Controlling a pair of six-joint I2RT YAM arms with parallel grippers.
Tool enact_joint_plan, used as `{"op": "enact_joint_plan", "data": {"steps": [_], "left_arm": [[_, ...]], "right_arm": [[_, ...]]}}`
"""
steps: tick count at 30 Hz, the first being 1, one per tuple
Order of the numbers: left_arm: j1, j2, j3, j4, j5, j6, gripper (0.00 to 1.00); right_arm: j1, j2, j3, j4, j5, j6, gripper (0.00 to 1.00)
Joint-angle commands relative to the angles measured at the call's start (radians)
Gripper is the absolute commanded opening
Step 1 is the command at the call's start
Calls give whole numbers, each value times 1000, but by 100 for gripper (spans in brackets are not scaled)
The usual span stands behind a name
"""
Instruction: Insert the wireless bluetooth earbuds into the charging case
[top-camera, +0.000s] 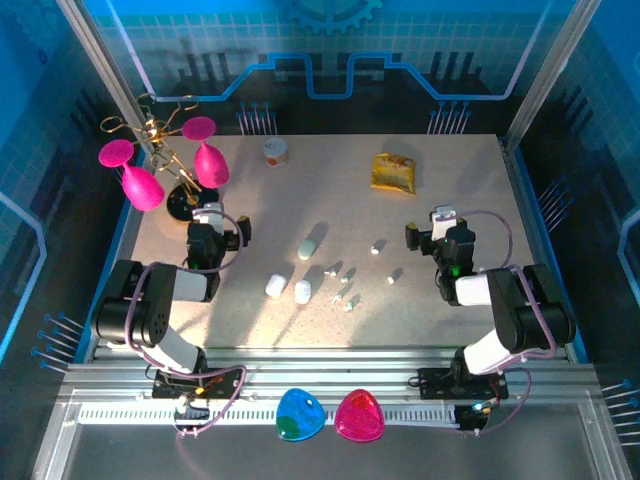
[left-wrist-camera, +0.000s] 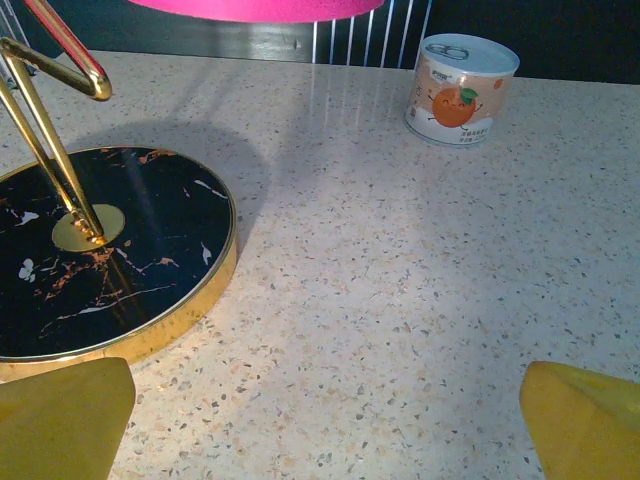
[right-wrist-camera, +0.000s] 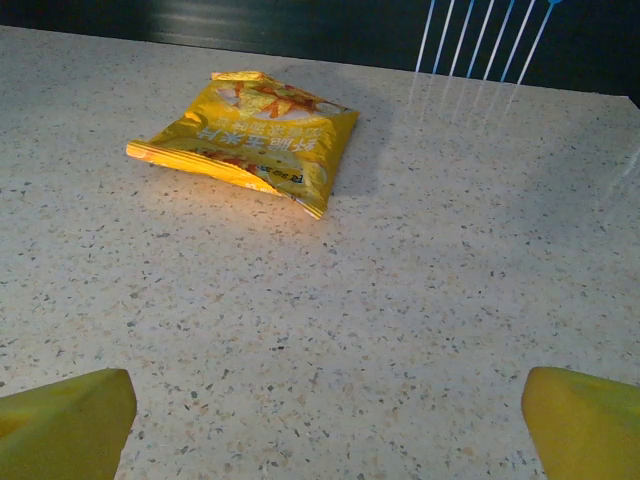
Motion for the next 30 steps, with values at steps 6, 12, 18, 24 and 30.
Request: {"op": "enact_joint_plan", "data": {"steps": [6,12,18,24,30], "left_arm": [[8,-21,-11,-5,20,17,99],[8,-21,-11,-6,20,17,99],[8,-21,-11,-5,20,18,100],[8,-21,-13,-3,20,19,99],[8,-22,-15,2,21,20,99]], "right_arm": [[10,6,22,1,-7,-16,100],[10,5,22,2,-8,-16,100],[10,5,21,1,-8,-16,100],[11,5,22,1,-9,-16,100],[10,4,15,13,-11,-22,100]]}}
